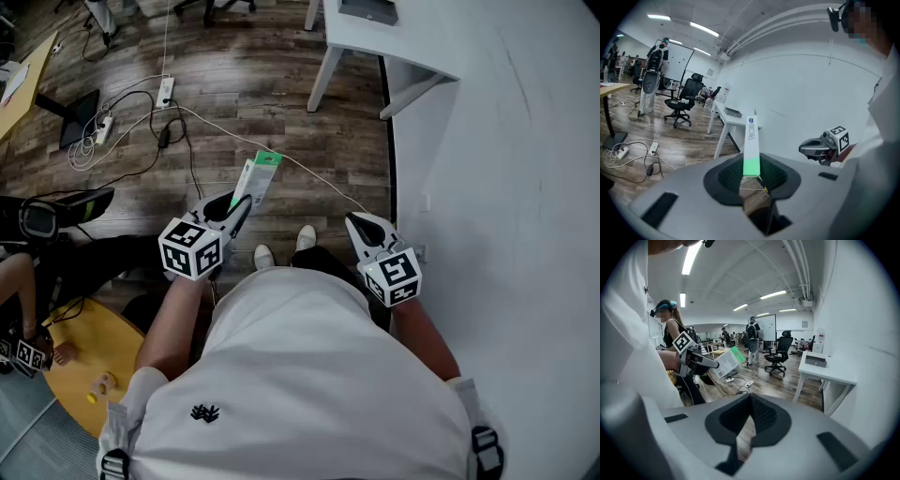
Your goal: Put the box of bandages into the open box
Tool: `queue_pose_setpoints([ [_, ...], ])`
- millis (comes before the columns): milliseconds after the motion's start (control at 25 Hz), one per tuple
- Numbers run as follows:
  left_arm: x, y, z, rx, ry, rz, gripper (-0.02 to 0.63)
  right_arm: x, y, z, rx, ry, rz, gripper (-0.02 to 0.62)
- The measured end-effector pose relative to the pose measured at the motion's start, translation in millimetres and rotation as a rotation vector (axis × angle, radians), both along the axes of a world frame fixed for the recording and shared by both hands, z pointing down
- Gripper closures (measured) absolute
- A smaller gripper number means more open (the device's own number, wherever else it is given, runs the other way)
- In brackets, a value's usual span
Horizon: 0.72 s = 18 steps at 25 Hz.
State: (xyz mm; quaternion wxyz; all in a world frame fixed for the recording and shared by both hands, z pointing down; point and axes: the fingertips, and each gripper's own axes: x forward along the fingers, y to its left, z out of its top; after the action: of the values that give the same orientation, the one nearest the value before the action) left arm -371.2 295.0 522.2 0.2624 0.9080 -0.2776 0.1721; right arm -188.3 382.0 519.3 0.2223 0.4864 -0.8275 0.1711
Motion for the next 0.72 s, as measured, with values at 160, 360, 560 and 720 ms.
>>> queue_pose_setpoints([
  [160,21.9,-8.3,-4.8,0.001,-0.007,0.009,0.514,10.8,-14.9,-0.9,0.016,-0.022,0.0,0.589],
  [360,49.8,-20.8,-14.4,0.005,-0.021,0.006,0.514,29.7,-28.0,-8.5,0.029,-0.031,-0.02,0.589],
  [560,82.0,-34.1,-26.4,0.018,-0.044,0.022,0.514,63.0,-41.4,-13.5,0.05,-0.029,-0.012,0.589],
  [720,109.4,-47.9,-25.6,0.002,-0.057,0.014,0.514,94.1,-50.0,-10.7,0.06,-0.042,-0.004,0.584],
])
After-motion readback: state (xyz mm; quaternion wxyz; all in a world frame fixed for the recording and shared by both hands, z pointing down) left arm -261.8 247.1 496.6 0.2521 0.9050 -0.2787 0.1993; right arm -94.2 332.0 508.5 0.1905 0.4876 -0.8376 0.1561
